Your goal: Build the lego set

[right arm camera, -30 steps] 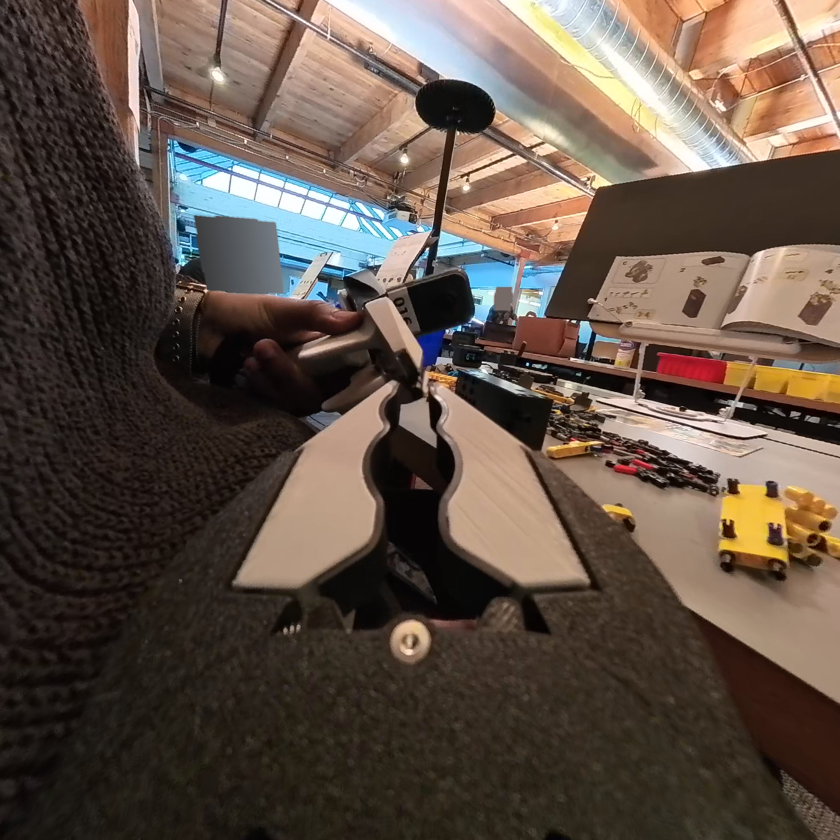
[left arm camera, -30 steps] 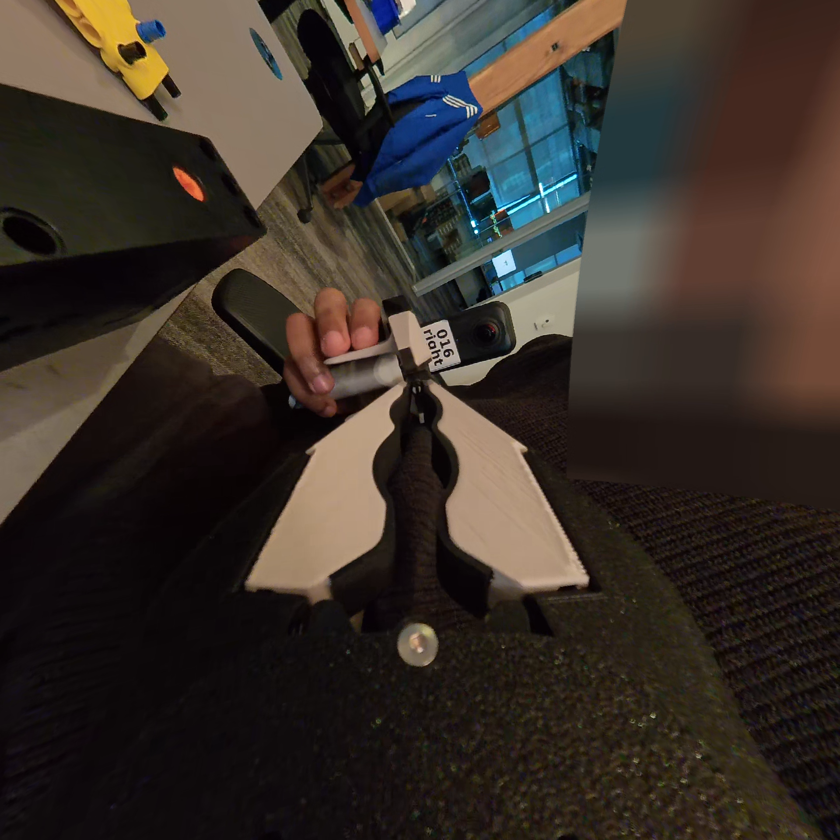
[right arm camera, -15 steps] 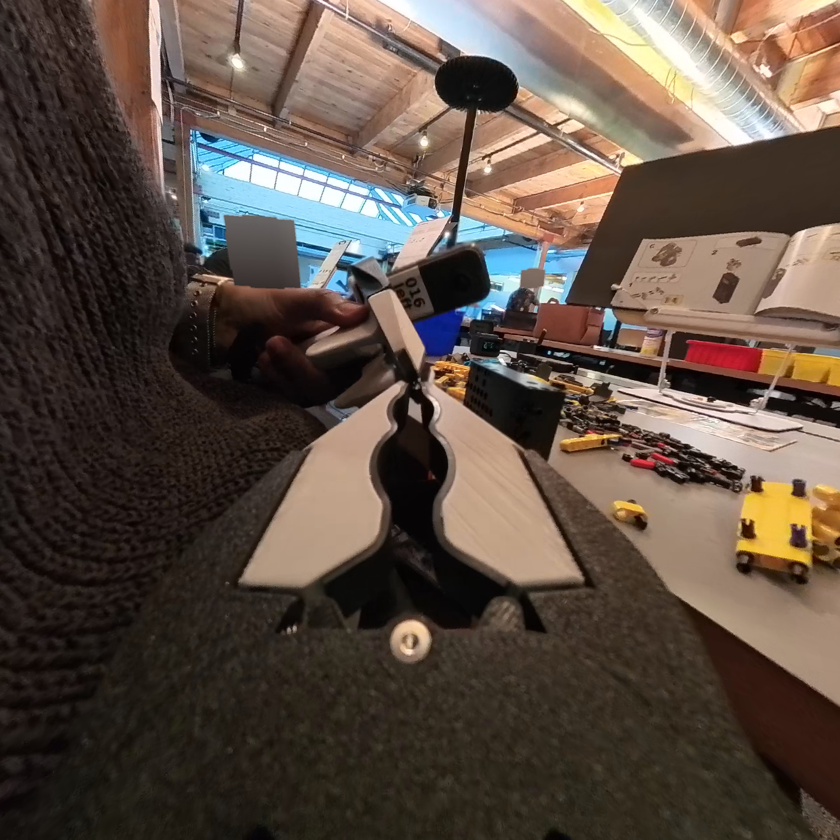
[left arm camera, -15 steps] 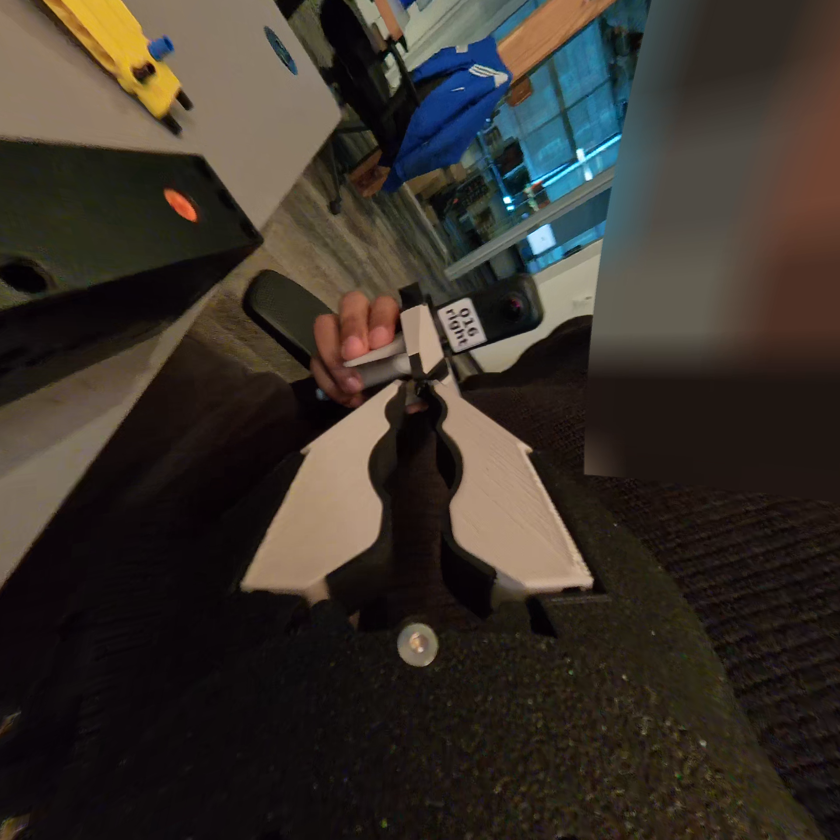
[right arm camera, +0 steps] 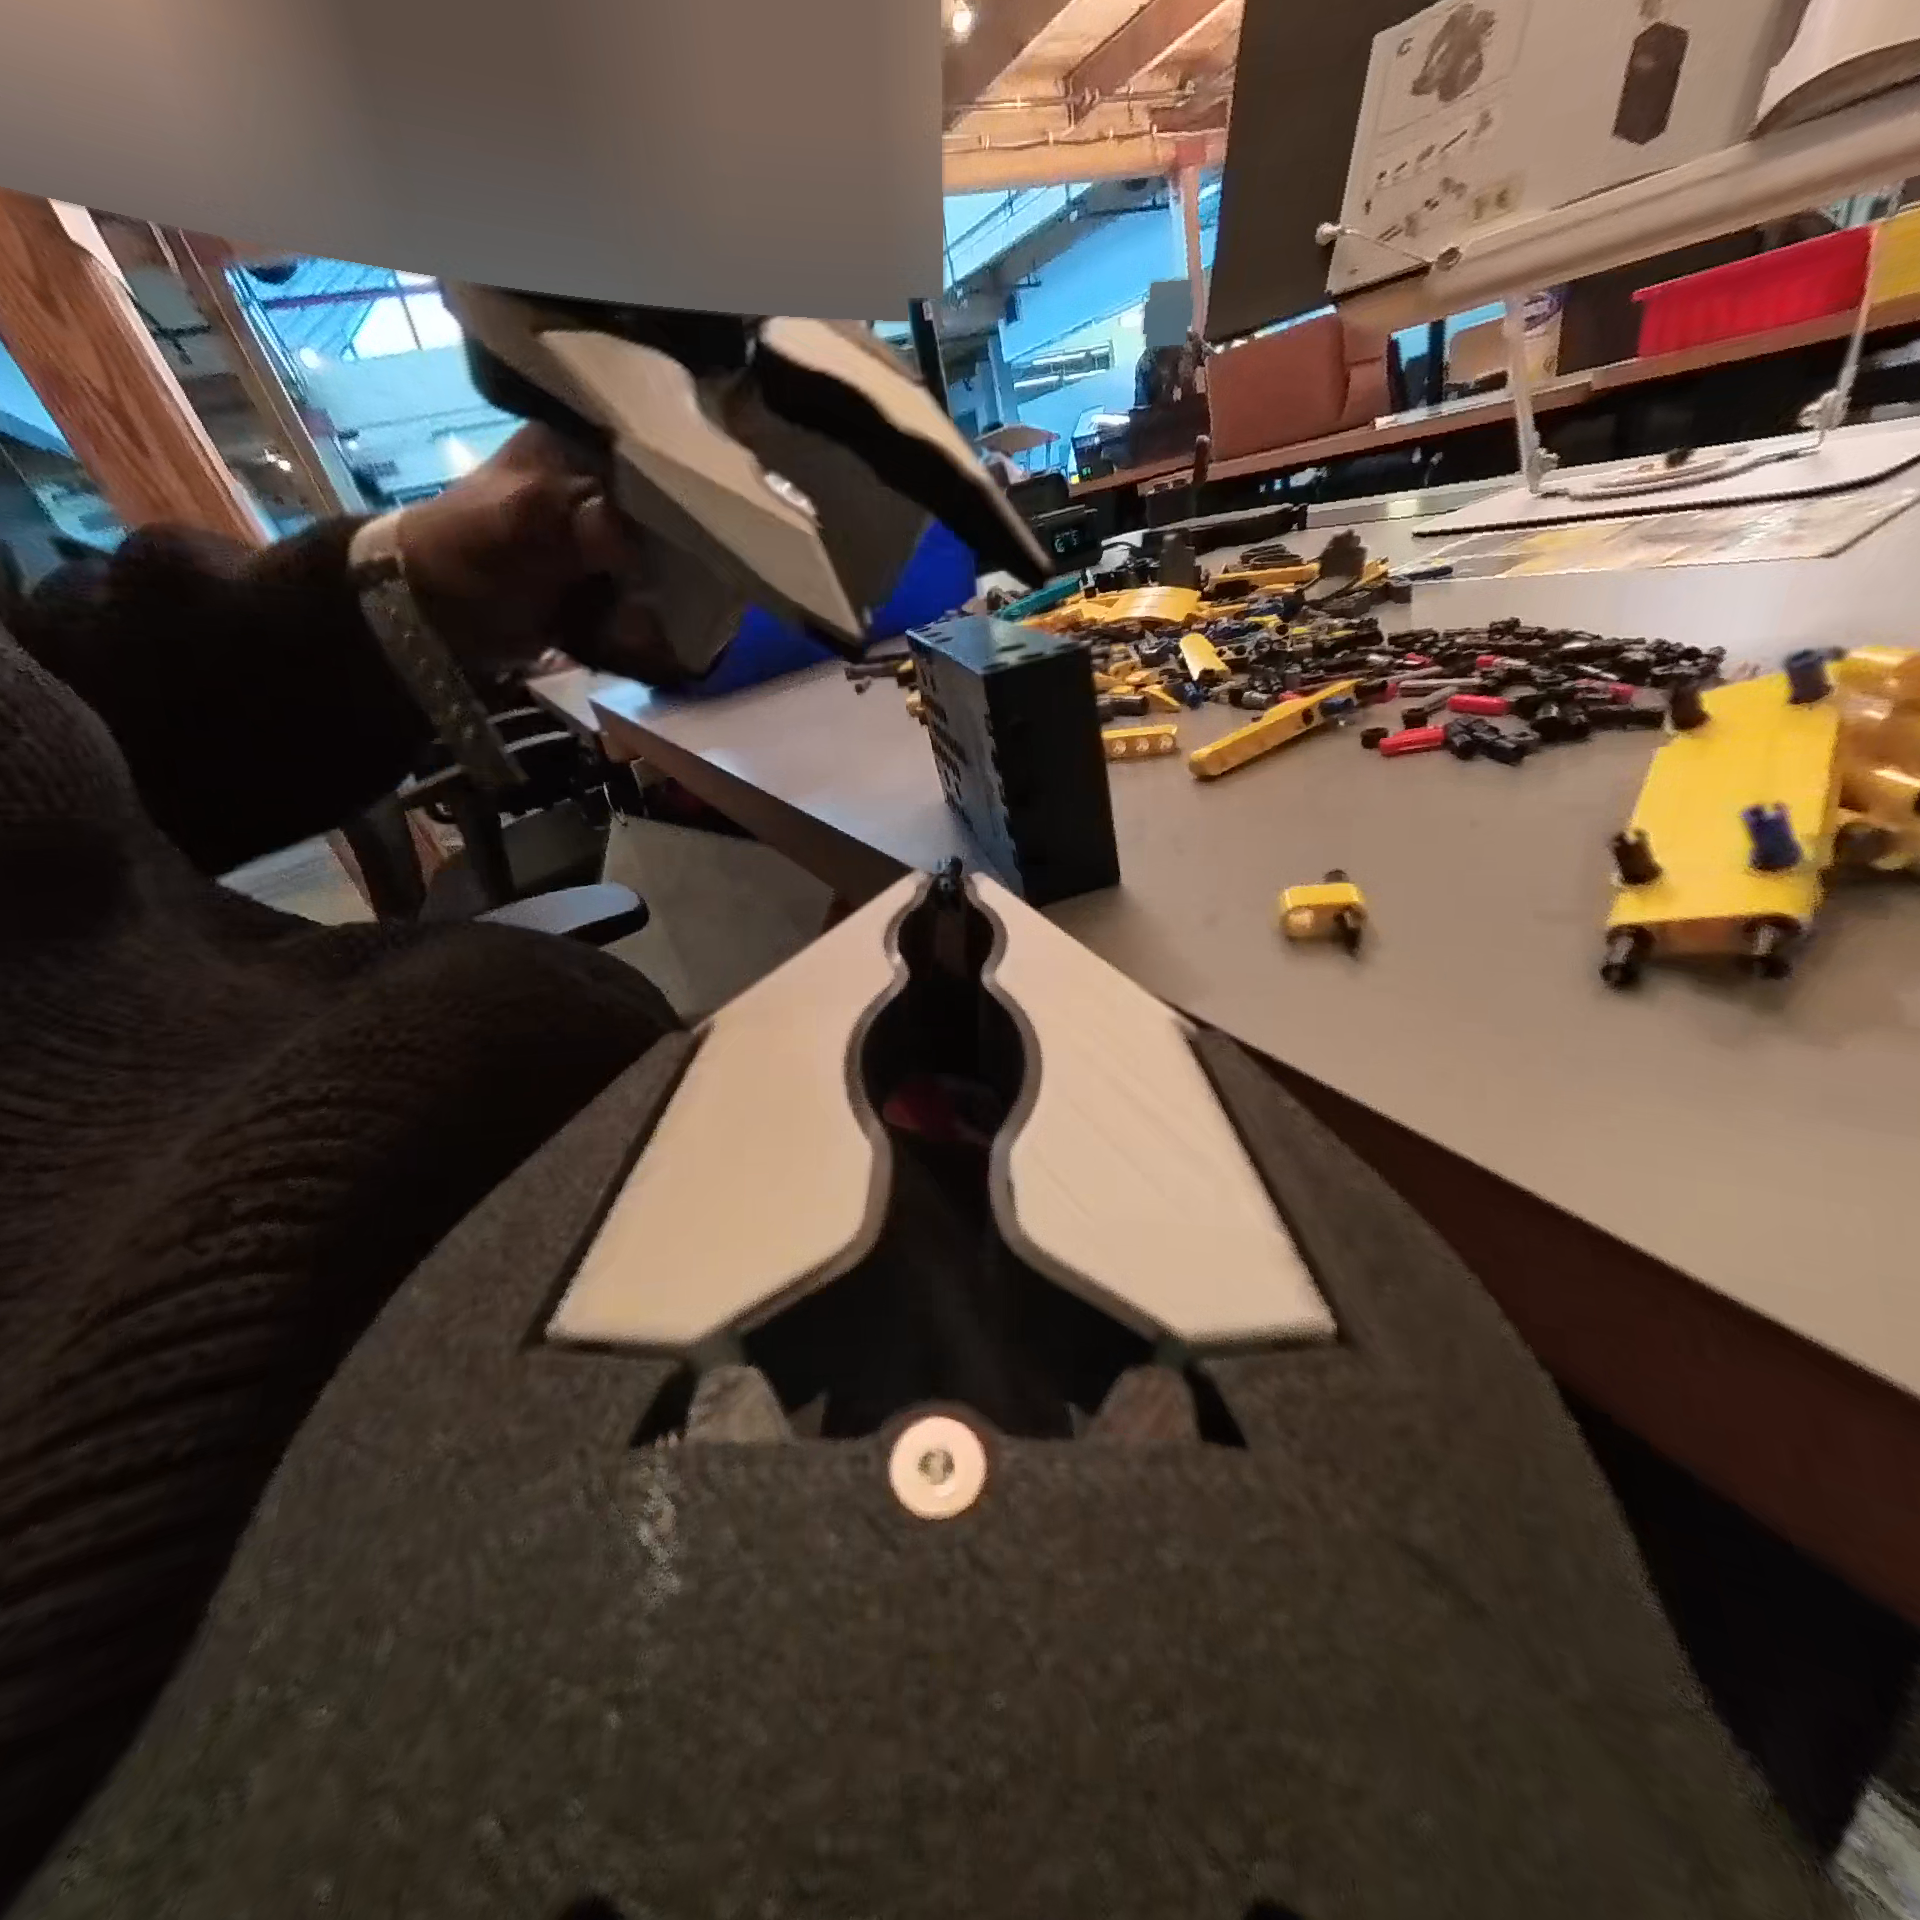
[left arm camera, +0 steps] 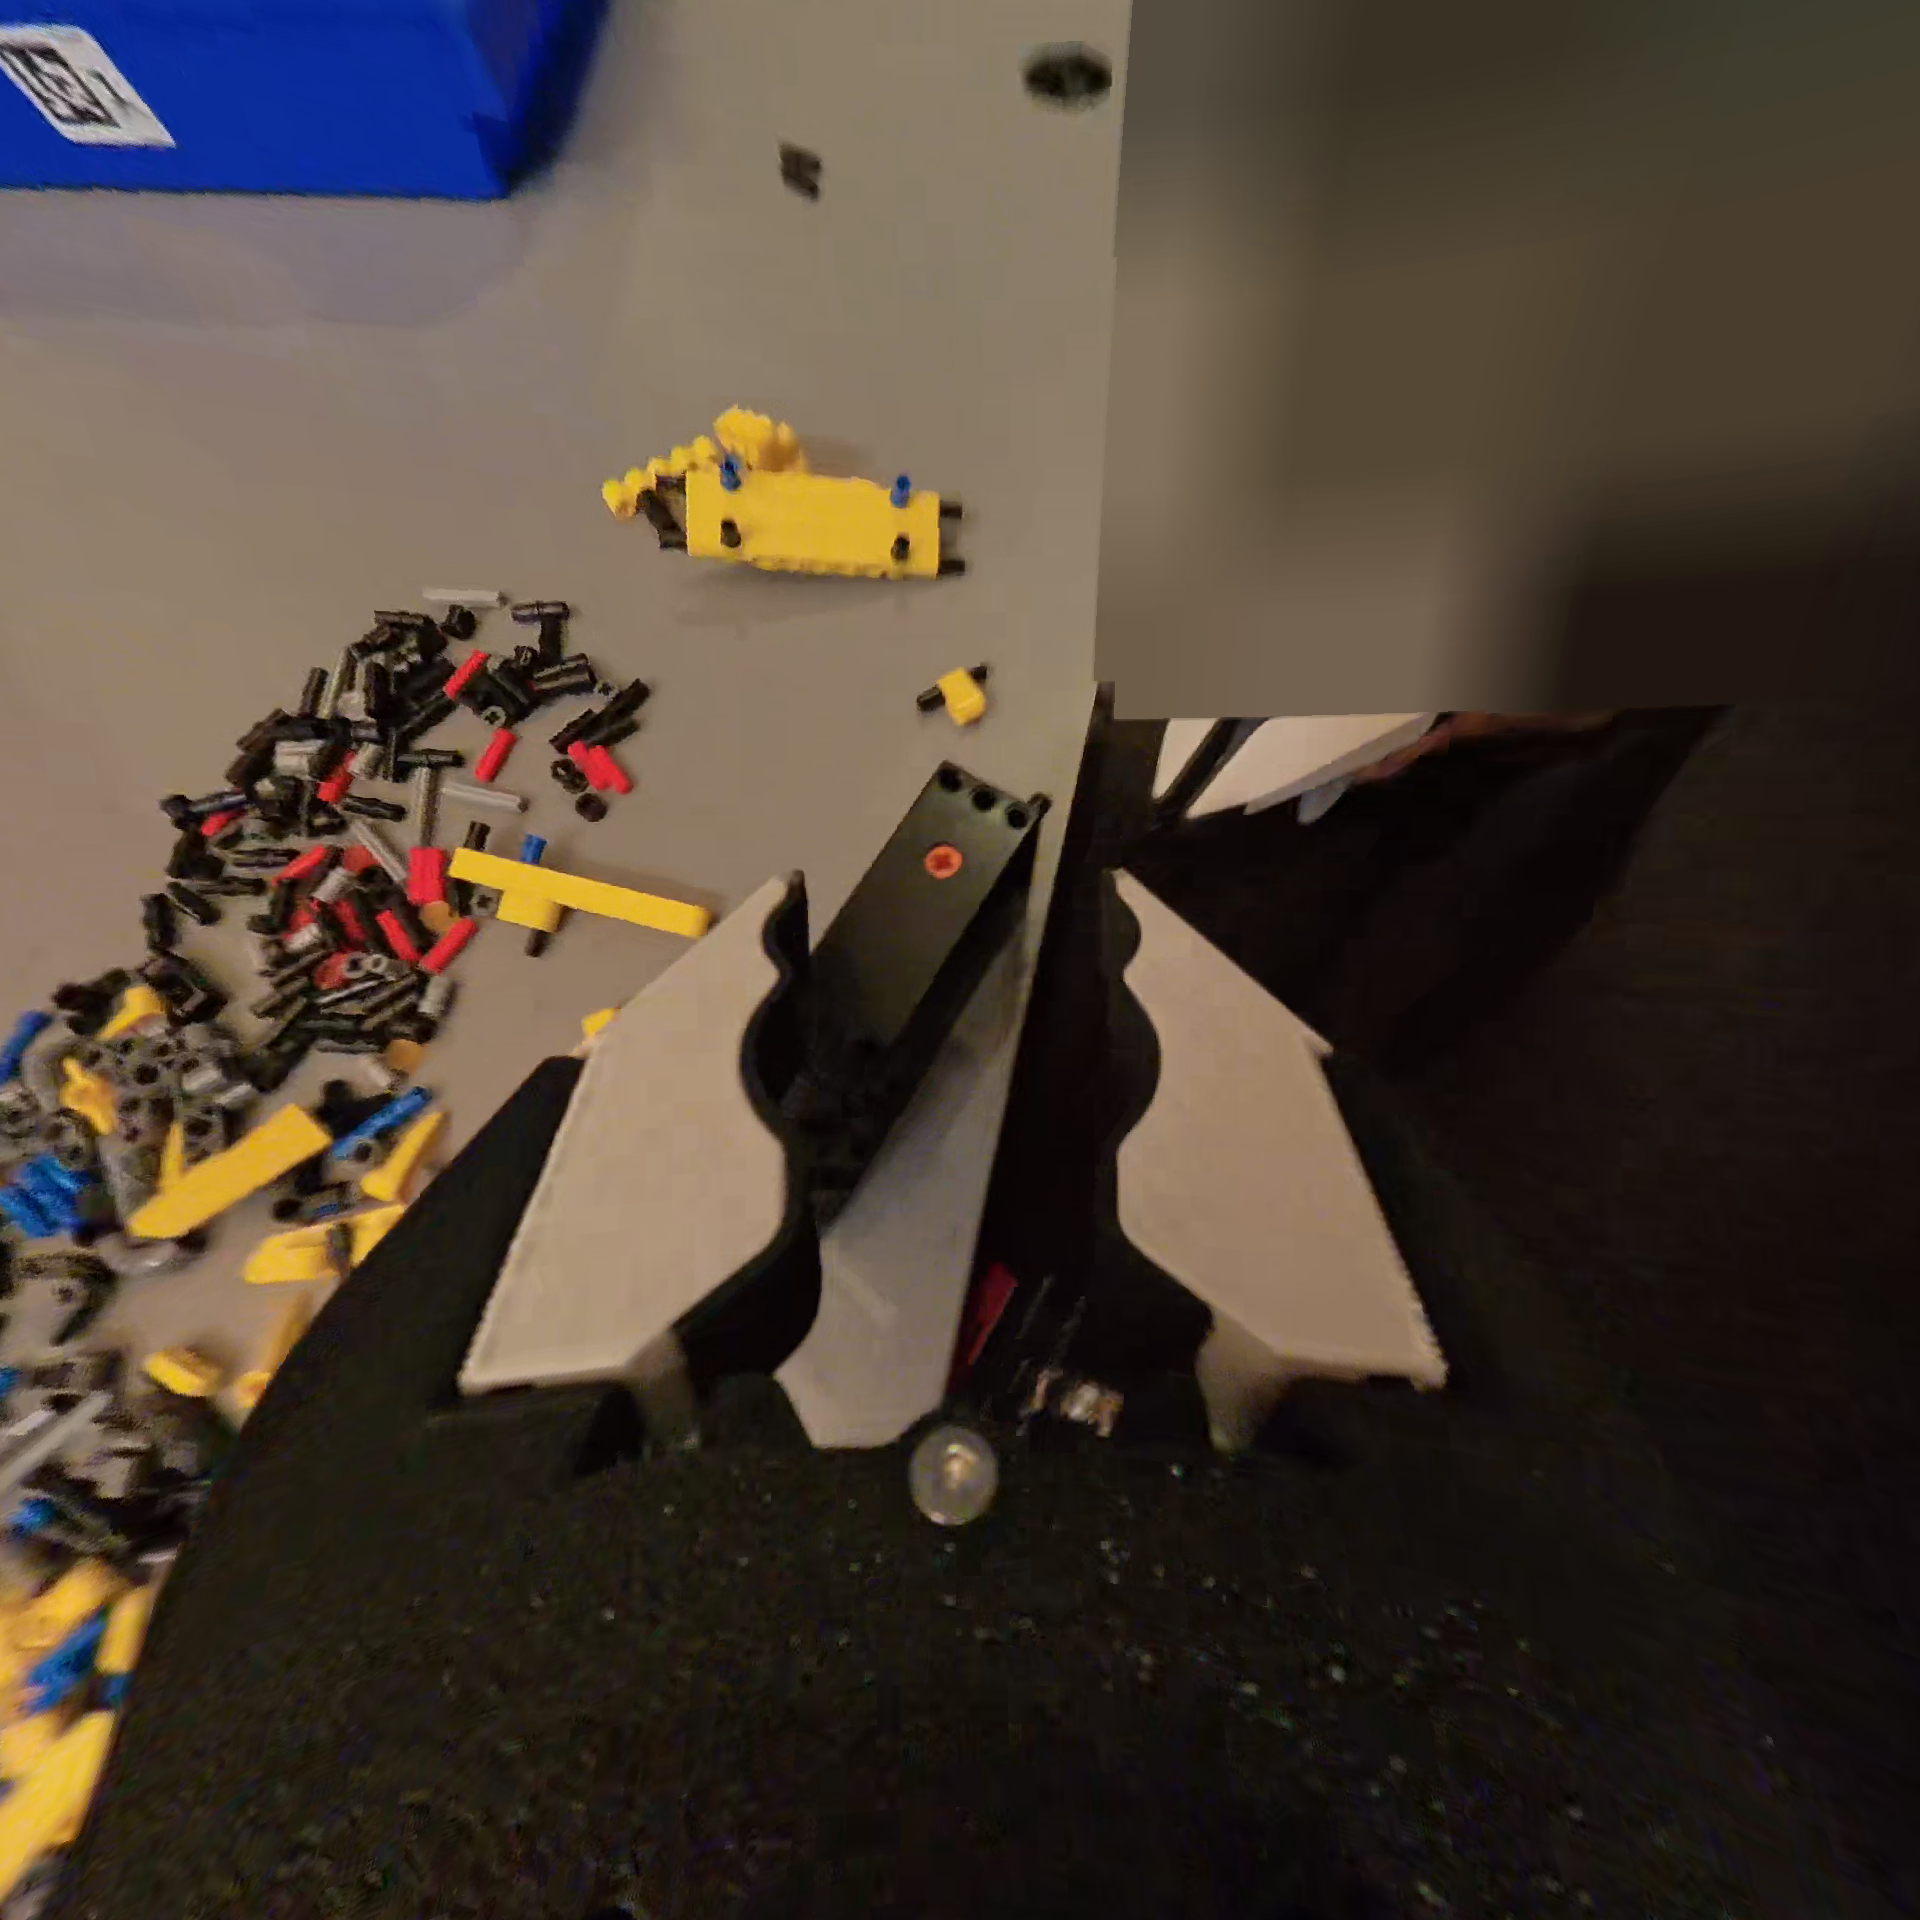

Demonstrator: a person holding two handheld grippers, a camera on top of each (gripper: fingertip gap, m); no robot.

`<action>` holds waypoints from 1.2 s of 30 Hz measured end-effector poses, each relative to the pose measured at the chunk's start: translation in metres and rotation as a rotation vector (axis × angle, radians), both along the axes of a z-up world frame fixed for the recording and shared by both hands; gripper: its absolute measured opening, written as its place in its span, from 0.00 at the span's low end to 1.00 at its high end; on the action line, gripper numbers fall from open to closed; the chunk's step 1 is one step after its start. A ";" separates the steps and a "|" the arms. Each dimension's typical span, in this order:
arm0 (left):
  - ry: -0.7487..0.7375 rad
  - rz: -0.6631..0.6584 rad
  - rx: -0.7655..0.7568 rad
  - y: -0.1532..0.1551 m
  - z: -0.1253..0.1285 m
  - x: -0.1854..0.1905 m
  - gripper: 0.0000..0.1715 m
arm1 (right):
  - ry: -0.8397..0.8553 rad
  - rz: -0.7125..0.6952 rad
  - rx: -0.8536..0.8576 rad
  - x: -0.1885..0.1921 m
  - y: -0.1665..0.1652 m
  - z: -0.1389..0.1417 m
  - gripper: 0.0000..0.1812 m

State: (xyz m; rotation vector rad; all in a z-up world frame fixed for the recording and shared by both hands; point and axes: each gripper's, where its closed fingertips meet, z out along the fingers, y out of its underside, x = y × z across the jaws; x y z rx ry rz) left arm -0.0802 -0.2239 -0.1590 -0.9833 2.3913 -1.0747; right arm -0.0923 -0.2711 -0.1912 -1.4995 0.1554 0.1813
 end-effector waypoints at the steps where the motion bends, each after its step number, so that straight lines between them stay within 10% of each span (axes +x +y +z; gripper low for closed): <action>1: 0.014 -0.024 0.056 0.003 -0.006 0.004 0.32 | -0.010 0.001 -0.004 -0.001 0.001 0.000 0.02; 11: 0.267 -0.293 0.213 -0.010 -0.028 -0.003 0.33 | -0.048 -0.023 -0.030 0.007 0.005 -0.003 0.02; 19: 0.230 -0.334 0.435 -0.004 -0.050 0.003 0.16 | -0.074 -0.027 -0.049 0.005 0.005 -0.007 0.03; 36: 0.244 -0.555 0.436 -0.013 -0.050 -0.019 0.15 | -0.051 0.036 -0.055 -0.006 0.014 -0.013 0.03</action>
